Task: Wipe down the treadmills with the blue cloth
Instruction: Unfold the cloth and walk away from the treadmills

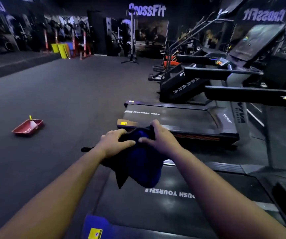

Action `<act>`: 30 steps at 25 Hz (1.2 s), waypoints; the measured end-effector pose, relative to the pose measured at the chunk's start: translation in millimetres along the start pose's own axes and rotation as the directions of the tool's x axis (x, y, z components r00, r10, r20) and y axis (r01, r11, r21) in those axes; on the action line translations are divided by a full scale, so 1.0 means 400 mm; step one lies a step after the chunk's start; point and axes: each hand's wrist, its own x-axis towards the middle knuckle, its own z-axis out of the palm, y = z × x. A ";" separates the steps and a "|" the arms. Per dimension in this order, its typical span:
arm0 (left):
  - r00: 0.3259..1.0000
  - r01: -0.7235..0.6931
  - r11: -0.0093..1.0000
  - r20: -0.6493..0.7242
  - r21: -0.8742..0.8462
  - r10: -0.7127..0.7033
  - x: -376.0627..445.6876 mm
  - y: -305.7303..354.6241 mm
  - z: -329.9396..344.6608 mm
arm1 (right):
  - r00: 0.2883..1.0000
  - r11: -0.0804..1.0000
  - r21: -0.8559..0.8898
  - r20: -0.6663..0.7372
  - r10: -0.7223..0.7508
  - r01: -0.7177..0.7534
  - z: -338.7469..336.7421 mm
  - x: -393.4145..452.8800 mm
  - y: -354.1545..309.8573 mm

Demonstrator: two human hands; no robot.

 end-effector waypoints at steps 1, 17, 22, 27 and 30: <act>1.000 0.012 1.000 0.008 0.015 -0.012 0.004 -0.060 -0.047 | 0.996 0.991 -0.117 0.075 -0.049 0.057 0.020 0.029 -0.027; 0.816 0.286 0.927 -0.447 -0.241 -0.368 -0.085 -0.692 -0.342 | 0.993 0.984 -0.176 0.118 -0.005 0.026 0.454 0.416 -0.229; 0.596 0.456 0.771 -0.491 -0.444 -0.635 -0.107 -0.826 -0.369 | 0.970 0.948 0.282 0.230 0.081 -0.146 0.641 0.521 -0.326; 0.592 0.276 0.375 -0.150 -0.885 -0.792 -0.102 -0.922 -0.354 | 0.841 0.654 0.605 0.533 0.092 -0.455 0.884 0.531 -0.519; 0.623 0.229 0.254 -0.059 -0.940 -0.780 -0.097 -1.025 -0.358 | 0.778 0.540 0.645 0.628 0.030 -0.541 0.985 0.578 -0.611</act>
